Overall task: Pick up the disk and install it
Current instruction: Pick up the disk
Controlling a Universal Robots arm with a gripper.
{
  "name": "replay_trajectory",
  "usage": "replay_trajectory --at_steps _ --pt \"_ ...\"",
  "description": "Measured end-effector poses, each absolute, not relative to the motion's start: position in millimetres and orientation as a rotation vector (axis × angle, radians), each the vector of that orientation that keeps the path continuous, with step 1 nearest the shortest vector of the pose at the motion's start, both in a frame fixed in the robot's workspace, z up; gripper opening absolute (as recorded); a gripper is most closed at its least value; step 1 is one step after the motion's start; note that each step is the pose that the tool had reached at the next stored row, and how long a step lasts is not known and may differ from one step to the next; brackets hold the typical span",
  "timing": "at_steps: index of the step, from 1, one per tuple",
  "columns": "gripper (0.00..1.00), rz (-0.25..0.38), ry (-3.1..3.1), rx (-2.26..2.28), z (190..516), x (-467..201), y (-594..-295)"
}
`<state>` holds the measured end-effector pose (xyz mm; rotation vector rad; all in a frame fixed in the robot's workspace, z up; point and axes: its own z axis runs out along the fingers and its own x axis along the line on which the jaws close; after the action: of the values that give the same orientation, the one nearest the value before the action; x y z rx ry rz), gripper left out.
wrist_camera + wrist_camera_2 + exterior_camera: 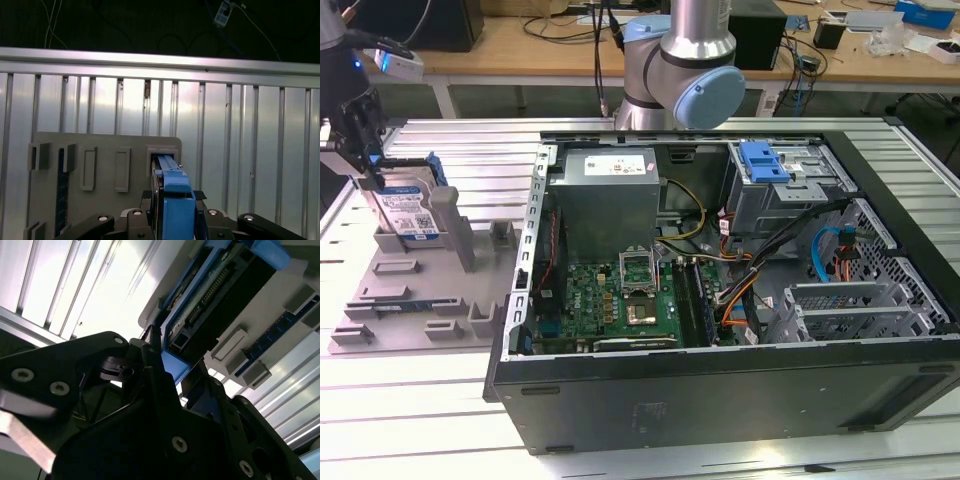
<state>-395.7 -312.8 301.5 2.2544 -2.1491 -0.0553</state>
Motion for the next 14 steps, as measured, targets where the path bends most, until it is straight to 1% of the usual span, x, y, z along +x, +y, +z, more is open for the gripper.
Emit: replay_trajectory --at_steps 14 --pt "0.41 -0.058 -2.150 2.256 297.6 -396.5 -312.8"
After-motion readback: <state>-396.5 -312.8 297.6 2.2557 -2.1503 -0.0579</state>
